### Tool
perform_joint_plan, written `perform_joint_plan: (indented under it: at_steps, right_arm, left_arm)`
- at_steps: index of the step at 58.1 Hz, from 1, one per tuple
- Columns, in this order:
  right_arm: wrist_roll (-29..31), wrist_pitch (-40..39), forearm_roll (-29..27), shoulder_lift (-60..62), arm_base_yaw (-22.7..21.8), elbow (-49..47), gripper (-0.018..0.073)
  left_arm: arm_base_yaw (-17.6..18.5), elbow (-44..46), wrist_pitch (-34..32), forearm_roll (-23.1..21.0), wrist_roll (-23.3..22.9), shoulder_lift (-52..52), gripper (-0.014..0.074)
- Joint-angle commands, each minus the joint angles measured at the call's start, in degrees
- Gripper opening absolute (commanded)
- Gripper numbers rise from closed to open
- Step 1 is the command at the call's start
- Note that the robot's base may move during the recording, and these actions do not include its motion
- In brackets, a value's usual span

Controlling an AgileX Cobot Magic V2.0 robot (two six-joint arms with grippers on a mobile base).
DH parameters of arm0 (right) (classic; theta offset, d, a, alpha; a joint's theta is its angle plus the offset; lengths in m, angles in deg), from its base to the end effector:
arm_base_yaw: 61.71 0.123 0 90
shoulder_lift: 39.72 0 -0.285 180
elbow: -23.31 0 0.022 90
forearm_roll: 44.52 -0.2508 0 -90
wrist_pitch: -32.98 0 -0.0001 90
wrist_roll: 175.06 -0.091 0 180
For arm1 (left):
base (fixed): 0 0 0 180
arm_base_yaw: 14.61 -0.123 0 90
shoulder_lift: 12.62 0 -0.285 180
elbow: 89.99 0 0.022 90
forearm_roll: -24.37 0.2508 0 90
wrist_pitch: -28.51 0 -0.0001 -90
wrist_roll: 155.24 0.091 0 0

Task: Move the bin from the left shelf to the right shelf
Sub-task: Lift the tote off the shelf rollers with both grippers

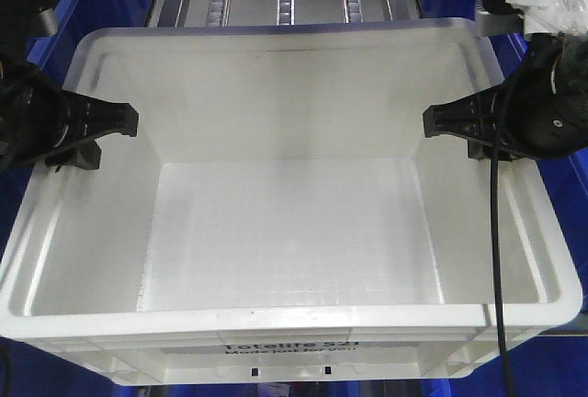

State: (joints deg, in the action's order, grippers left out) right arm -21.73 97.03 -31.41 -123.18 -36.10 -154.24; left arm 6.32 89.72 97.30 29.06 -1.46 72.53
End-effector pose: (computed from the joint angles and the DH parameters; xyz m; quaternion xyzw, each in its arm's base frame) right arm 0.2438 0.0963 0.3693 -0.0128 0.9597 0.0128 0.2805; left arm 0.2487 -0.0877 0.3671 -0.0390 0.9732 -0.0520 0.2204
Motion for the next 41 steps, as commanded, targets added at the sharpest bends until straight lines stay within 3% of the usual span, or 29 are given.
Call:
perform_joint_plan:
  at_steps: [1,41]
  right_arm:
    - [-1.5,-5.8,2.6,2.3,-0.2,-2.4,0.0002]
    - [-1.5,-5.8,2.6,2.3,-0.3,-2.4,0.0002]
  left_arm:
    - [0.3,2.1,-2.8,0.5,0.1,-2.4,-0.0007]
    - [0.3,2.1,-2.7,0.5,0.1,-2.4,-0.0007]
